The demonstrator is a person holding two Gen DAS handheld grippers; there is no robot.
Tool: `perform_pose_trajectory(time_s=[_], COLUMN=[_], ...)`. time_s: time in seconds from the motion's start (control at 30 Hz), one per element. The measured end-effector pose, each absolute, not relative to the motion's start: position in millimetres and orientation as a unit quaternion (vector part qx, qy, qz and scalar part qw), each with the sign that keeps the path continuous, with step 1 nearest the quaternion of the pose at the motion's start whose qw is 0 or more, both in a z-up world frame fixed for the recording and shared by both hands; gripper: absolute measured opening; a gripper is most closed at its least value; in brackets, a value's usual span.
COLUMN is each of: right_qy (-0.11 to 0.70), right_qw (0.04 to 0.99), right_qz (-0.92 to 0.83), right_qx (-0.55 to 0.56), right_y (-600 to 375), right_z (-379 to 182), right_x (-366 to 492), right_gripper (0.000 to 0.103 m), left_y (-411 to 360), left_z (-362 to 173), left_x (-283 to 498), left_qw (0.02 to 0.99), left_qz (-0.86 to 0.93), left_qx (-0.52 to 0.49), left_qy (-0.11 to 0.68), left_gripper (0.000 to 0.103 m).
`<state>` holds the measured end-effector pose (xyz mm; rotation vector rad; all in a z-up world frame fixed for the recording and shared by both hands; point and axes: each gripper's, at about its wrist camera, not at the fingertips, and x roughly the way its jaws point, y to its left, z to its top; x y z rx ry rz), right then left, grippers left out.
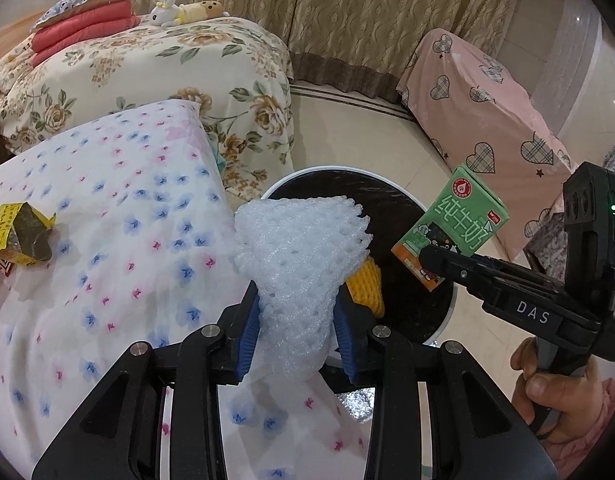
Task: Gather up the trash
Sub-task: 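Carry the white foam net and green carton over the trash bin, then open both tools above the bin to drop the foam net and carton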
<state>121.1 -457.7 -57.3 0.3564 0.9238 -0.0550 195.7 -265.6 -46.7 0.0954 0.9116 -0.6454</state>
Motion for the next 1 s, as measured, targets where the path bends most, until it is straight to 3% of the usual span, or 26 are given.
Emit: perform_pose_trajectory(time_s=[0.23,0.3,0.43,0.57,0.93,1.0], right_qy=[0.448,0.448,0.450,0.445,0.433,0.432], right_qw=[0.877,0.877,0.876,0.877,0.881,0.882], right_qz=[-0.028,-0.029,-0.031,-0.036,-0.024,-0.018], right_qx=[0.170,0.168,0.173,0.179,0.188,0.189], right_y=[-458,-458,-462,-465,-450,-443], right_z=[-58,-58,-58,-55,-48,-48], right_x=[123,125,126,125,119,119], right_gripper=[0.037,0.039,0.041,0.048,0.060,0.067], left_y=[-271,-272,-271,-263,-207,-192], left_z=[-45,-44,-43,-42,-45,-48], left_x=[194,194,193,191,173,170], left_qw=[0.845,0.844,0.846,0.849,0.865,0.867], left_qz=[-0.312,-0.314,-0.310,-0.305,-0.273,-0.259], left_qx=[0.050,0.052,0.057,0.053,0.015,0.004], left_qy=[0.430,0.431,0.430,0.428,0.422,0.425], left_gripper=[0.036,0.042,0.064,0.071,0.073,0.073])
